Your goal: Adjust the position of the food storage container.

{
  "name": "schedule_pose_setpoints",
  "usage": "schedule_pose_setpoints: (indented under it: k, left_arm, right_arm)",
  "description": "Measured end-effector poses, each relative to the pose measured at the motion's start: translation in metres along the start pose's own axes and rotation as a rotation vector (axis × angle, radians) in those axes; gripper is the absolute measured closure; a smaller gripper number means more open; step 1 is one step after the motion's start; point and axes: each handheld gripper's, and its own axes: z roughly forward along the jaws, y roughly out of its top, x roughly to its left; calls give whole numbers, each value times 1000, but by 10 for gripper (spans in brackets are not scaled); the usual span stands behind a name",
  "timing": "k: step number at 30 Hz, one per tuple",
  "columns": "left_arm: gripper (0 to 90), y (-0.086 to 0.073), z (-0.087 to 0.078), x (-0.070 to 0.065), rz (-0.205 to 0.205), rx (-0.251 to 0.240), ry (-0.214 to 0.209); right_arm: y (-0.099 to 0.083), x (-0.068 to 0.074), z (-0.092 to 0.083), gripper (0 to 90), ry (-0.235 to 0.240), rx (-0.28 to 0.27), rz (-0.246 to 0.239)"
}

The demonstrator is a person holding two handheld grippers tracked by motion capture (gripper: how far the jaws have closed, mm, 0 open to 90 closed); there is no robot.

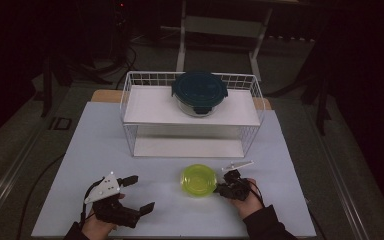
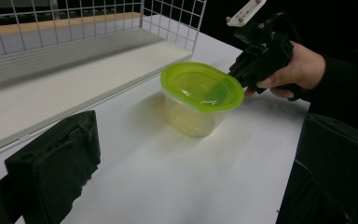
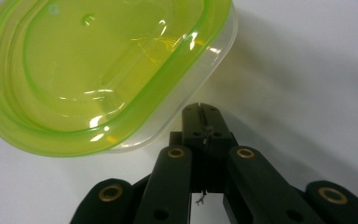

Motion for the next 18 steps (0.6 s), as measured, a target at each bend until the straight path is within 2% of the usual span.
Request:
schedule_pose_setpoints:
  k: [18]
  left_arm:
    - [0, 0, 0, 0, 3, -2, -2]
  right_arm:
    - [17, 21, 21, 900, 30, 21, -58]
